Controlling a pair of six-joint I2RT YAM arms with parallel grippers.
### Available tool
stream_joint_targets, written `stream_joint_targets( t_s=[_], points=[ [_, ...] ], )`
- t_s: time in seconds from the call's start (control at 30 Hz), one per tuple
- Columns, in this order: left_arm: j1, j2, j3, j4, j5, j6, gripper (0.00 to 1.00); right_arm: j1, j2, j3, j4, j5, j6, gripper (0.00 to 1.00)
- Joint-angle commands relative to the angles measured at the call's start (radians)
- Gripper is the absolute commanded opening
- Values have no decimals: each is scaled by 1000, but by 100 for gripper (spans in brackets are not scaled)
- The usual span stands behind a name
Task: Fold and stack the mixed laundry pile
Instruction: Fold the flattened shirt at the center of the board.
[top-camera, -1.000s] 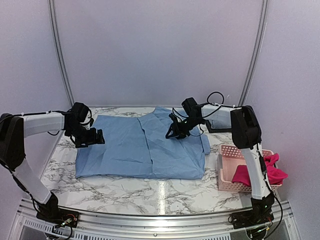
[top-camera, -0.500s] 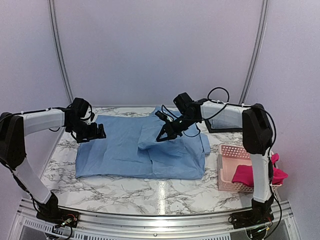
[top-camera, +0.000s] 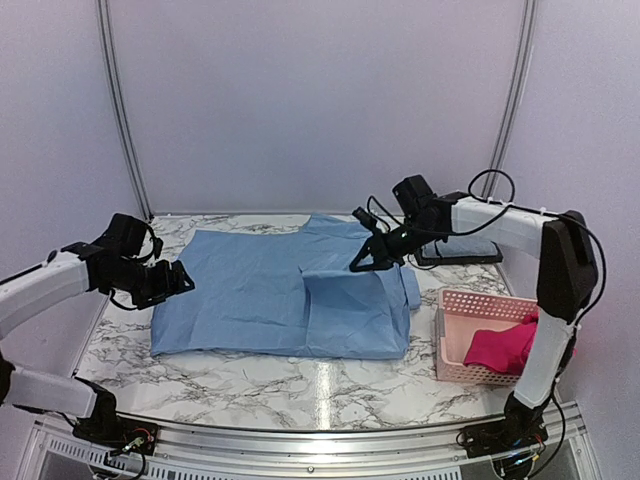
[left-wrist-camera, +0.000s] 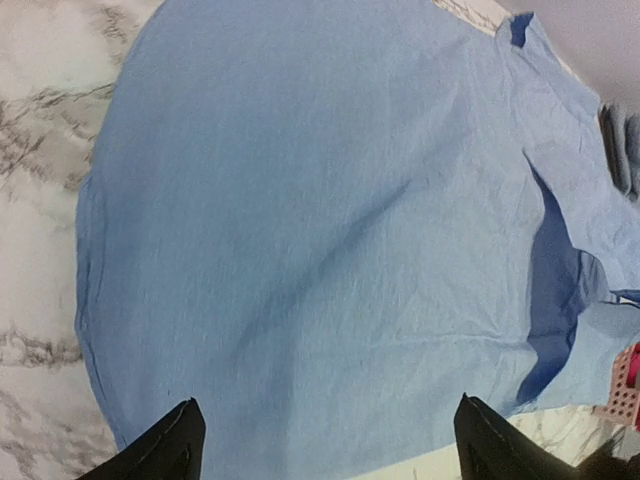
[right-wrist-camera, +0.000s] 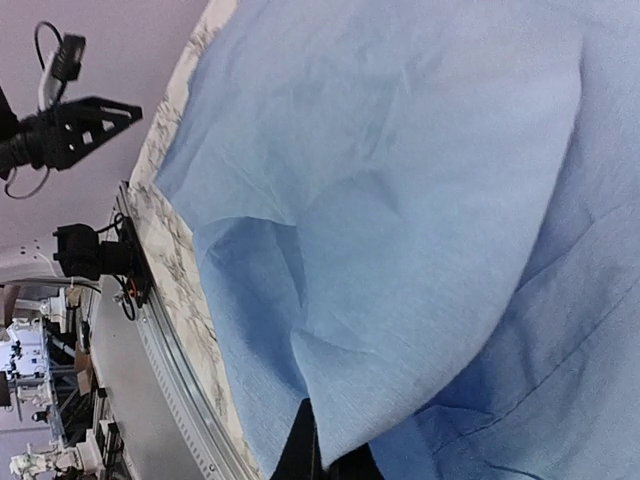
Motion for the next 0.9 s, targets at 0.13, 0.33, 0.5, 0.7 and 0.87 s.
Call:
stream_joint_targets(
  t_s=[0.13,0.33,0.5,0.7,0.87],
  points=[
    [-9,-327,-231,-89,-45,-487,92,18,-154,-3,15,-75,14,0],
    [-8,-300,-304,-108,-49,-608,84,94,-262,-116,7,-85,15,0],
    [-8,-215,-316,-109,-45,-655,76,141,-350,-199,59,-79,67,0],
    [-9,-147,-336,-108,-57,-706,69,146,-424,-247,83,-63,93,0],
    [-8,-167,-375,-115,-49,-753,53,152,-453,-289,87,-64,98,0]
  ],
)
